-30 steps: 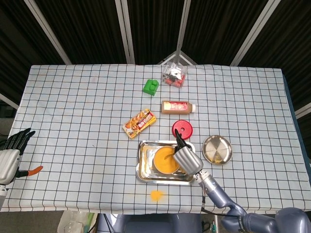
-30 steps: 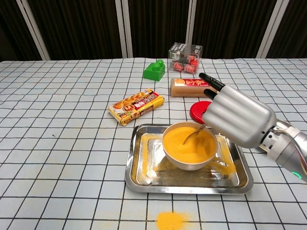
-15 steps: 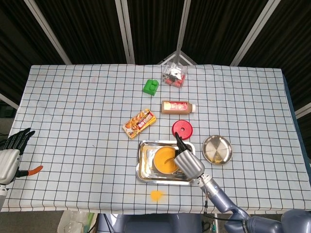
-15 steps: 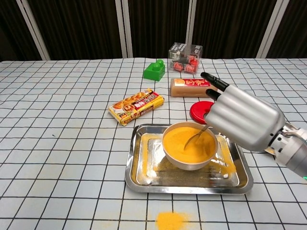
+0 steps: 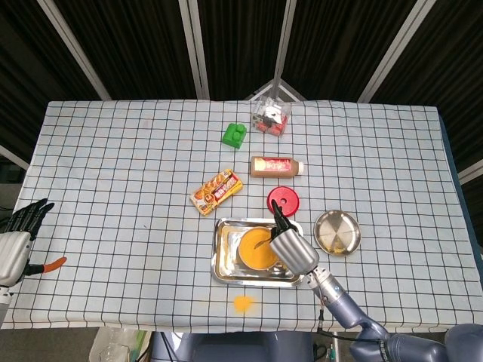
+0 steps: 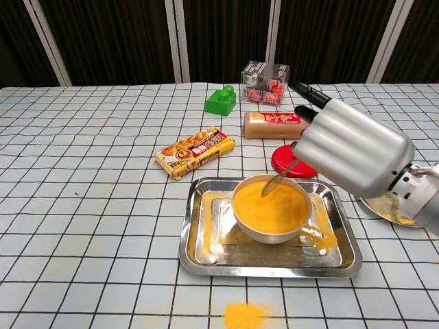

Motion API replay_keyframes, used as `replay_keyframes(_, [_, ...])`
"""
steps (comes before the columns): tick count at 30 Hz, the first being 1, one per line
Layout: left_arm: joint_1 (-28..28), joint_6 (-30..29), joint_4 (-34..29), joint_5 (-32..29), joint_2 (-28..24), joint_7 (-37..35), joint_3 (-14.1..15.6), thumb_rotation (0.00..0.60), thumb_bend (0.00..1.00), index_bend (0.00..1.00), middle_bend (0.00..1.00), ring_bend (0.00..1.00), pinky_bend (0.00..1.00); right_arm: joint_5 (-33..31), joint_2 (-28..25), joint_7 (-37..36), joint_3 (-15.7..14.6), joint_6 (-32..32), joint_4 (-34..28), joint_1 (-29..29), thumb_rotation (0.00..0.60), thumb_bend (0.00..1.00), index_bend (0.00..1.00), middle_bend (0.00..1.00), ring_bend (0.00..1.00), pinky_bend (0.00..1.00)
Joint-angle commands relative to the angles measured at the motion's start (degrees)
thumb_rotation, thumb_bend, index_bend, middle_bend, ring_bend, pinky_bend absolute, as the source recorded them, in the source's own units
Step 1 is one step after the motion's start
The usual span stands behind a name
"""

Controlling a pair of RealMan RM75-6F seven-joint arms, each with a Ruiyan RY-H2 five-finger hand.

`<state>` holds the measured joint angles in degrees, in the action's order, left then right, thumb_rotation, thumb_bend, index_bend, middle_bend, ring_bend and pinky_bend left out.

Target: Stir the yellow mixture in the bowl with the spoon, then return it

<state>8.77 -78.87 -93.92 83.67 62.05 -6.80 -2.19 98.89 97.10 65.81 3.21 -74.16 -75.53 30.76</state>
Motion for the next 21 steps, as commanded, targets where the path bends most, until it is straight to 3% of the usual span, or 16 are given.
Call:
replay_keyframes(1, [0.0, -0.02, 0.02, 0.02, 0.02, 0.01, 0.0, 0.6, 0.0, 0.0, 0.0, 0.0, 0.0, 0.2, -0.41, 0.04, -0.37, -0.13, -0.19, -0.33, 0.6, 0.81, 0.86, 0.66, 0.28, 0.0])
replay_keyframes(21, [-0.06, -0.3, 0.03, 0.19, 0.03, -0.07, -0.06, 0.6, 0.0, 0.0, 0.0, 0.0, 0.0, 1.42, -0.22, -0.15, -2.77, 0.26, 1.16, -2.32, 0.6, 0.81, 0.86, 0.66, 0.28, 0.0])
